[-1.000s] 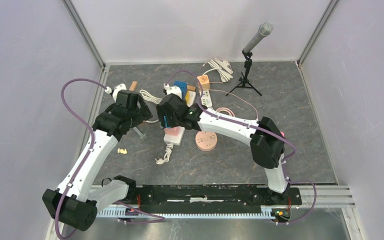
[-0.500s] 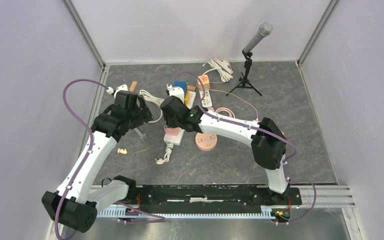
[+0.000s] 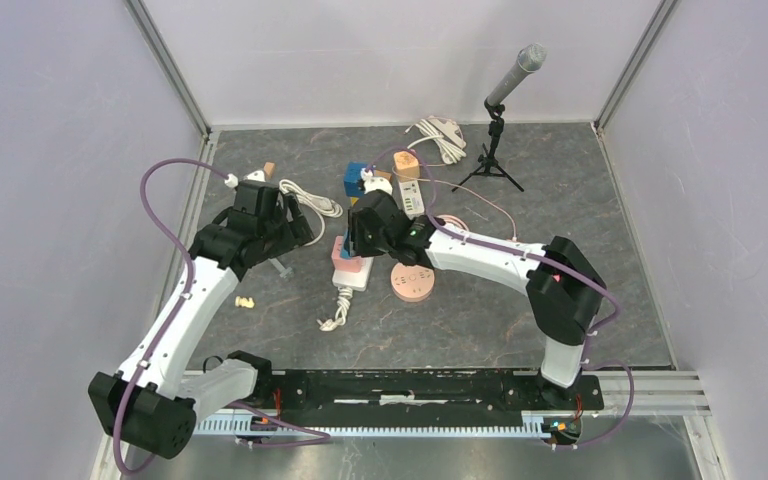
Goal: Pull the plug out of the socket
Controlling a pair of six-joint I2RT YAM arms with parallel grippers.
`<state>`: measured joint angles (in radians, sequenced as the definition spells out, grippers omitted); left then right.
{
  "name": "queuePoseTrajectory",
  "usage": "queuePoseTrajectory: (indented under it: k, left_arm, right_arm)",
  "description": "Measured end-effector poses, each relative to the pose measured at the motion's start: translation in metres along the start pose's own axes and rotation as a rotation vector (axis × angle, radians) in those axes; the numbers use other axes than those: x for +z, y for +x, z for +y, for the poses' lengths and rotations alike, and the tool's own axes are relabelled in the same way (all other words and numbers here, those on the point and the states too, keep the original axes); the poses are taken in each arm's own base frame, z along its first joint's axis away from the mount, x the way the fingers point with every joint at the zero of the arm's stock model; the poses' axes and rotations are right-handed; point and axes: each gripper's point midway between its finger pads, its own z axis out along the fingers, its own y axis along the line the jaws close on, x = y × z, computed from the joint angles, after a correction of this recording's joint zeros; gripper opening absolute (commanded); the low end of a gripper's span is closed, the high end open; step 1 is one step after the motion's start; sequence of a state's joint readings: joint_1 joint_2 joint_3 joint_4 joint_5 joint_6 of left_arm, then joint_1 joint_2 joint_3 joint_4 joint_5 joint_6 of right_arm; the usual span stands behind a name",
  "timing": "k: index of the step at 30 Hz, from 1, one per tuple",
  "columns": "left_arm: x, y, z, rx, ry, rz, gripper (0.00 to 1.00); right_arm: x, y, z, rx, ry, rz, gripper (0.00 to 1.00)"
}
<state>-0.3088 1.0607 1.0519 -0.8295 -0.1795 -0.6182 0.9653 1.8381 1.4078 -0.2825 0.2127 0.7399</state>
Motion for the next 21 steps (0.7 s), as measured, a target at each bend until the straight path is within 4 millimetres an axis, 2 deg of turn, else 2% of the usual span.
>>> queuePoseTrajectory:
  k: [2, 4, 6, 15, 21]
  left_arm:
    - [0.003, 0.004, -0.001, 0.003, 0.007, 0.015, 0.88]
    - [0.004, 0.006, -0.003, 0.007, 0.020, 0.027, 0.88]
    - [0.006, 0.009, -0.007, 0.012, 0.043, 0.040, 0.88]
    - [0.010, 0.032, -0.029, 0.056, 0.204, 0.117, 0.89]
    - [0.015, 0.041, -0.040, 0.059, 0.272, 0.157, 0.81]
  right_arm:
    - [0.000, 0.001, 0.001, 0.018, -0.032, 0.000, 0.34]
    - [0.000, 0.001, 0.002, 0.032, -0.052, 0.001, 0.19]
    - [-0.001, -0.001, 0.005, 0.057, -0.071, 0.006, 0.14]
    - [-0.004, 0.000, 0.000, 0.086, -0.122, 0.074, 0.12]
    - [-0.018, 0.013, -0.003, 0.083, -0.145, 0.115, 0.16]
